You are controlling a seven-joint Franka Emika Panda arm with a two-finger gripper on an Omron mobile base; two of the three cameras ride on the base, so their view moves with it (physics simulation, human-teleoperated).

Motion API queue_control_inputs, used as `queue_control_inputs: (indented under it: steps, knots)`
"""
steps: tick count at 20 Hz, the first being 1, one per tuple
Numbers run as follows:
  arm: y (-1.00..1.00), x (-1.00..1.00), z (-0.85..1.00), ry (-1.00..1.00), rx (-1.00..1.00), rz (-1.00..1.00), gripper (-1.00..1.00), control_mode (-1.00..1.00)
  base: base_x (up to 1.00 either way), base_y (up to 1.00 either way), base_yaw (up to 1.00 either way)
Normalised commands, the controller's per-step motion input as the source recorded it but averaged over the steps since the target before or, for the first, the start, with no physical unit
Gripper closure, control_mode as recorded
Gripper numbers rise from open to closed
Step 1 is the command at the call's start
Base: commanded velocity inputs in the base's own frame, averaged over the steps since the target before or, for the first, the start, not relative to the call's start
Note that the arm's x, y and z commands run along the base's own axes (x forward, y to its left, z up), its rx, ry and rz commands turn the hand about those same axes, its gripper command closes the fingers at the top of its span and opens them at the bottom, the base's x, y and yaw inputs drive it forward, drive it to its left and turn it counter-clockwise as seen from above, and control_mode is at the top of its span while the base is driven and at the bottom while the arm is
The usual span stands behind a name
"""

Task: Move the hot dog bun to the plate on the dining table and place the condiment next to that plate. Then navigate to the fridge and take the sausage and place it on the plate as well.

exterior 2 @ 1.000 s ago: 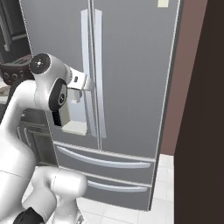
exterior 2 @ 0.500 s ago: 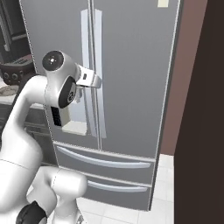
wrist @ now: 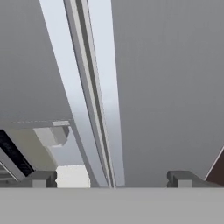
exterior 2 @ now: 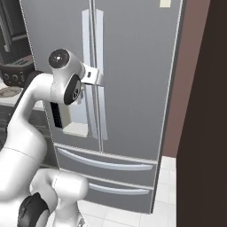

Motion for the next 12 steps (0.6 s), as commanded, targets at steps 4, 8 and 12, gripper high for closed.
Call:
queue_control_inputs:
  steps: [4, 8, 12]
  knots:
    - [0.0, 0.25, 0.0, 0.0, 0.0, 0.0, -1.0, -1.0, 0.0, 0.0, 0.0]
    - [-0.07, 0.25, 0.0, 0.0, 0.0, 0.0, -1.0, -1.0, 0.0, 0.0, 0.0]
    - [-0.04, 0.4, -0.01, 0.0, 0.0, 0.0, -1.0, -1.0, 0.0, 0.0, 0.0]
